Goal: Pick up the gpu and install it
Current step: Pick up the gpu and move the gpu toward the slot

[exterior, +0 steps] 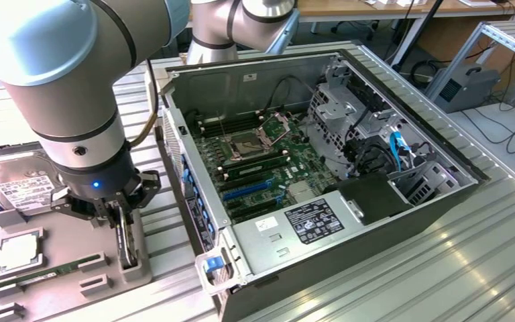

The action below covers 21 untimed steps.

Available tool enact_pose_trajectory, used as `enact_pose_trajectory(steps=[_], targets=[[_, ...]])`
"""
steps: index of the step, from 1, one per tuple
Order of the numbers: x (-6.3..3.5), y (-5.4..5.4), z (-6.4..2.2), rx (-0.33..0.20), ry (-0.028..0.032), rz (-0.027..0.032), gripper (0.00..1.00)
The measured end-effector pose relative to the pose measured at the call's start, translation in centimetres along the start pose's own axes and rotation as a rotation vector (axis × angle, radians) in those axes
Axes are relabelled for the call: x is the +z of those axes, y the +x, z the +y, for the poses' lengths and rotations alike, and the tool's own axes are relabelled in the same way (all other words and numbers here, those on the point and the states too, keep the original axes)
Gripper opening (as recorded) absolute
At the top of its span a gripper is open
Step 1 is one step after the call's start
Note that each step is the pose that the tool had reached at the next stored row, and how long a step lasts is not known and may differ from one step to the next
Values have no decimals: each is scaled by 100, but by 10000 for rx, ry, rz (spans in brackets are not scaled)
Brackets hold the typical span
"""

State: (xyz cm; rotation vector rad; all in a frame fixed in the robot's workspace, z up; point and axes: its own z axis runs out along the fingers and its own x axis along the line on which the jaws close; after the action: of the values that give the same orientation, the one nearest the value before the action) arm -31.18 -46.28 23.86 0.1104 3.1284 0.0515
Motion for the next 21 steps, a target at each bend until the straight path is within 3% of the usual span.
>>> enact_pose_trajectory(steps=[11, 15, 21], targets=[[-180, -4, 6, 0, -4, 3, 27], [-303, -6, 10, 0, -9, 4, 27], [-405, -7, 13, 0, -12, 3, 27]])
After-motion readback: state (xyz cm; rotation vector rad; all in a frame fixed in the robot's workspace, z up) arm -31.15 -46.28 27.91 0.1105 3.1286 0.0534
